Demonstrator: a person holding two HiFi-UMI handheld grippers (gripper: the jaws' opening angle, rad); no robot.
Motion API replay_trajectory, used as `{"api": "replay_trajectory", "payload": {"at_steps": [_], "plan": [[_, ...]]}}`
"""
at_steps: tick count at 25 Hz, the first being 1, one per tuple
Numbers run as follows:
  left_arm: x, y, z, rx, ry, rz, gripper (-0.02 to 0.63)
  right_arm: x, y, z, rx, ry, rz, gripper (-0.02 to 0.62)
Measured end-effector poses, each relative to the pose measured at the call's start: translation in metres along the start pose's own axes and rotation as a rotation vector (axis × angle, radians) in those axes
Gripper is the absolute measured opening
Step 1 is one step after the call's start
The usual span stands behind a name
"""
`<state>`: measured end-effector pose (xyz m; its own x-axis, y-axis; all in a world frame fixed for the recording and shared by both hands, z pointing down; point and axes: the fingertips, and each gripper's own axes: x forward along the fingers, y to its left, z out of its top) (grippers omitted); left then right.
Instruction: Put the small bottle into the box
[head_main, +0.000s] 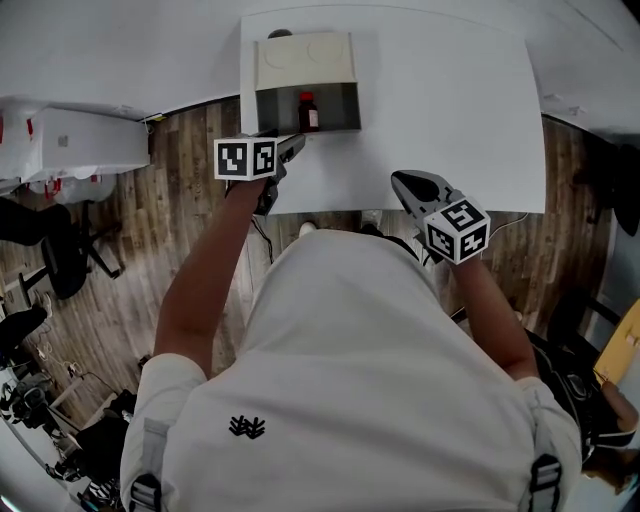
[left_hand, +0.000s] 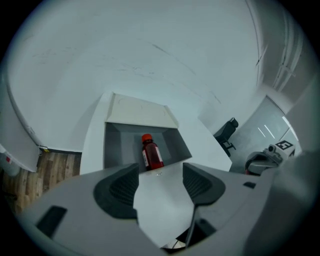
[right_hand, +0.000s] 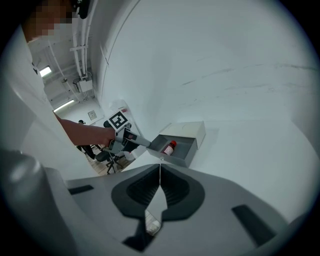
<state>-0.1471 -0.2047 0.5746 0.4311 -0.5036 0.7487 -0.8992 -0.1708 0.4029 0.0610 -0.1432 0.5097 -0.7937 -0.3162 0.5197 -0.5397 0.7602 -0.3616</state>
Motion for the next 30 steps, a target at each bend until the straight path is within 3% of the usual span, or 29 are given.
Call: {"api": "replay_trajectory", "payload": {"at_steps": [8,14,20,30], "plan": [[-0.045,-0.028,-0.019,0.058,-0.096,-0.127,0.196,0.003,0.021,0.001,-0.002,-0.005,-0.028,0.008],[-0.082,-0.044,-0.038,0.082,-0.156,-0.220,0.010,0.011,0.049,-0.002,-0.003,-0.014,-0.032,0.008],[-0.113,-0.057,-0.077,0.136,-0.143,-0.307,0.006,0.017,0.087,-0.018,0.004,-0.021,-0.032,0.008],[-0.141,-0.069,-0.118,0.169,-0.124,-0.344,0.006,0.026,0.138,-0.036,-0.013,-0.012,0.004,0.007]]}}
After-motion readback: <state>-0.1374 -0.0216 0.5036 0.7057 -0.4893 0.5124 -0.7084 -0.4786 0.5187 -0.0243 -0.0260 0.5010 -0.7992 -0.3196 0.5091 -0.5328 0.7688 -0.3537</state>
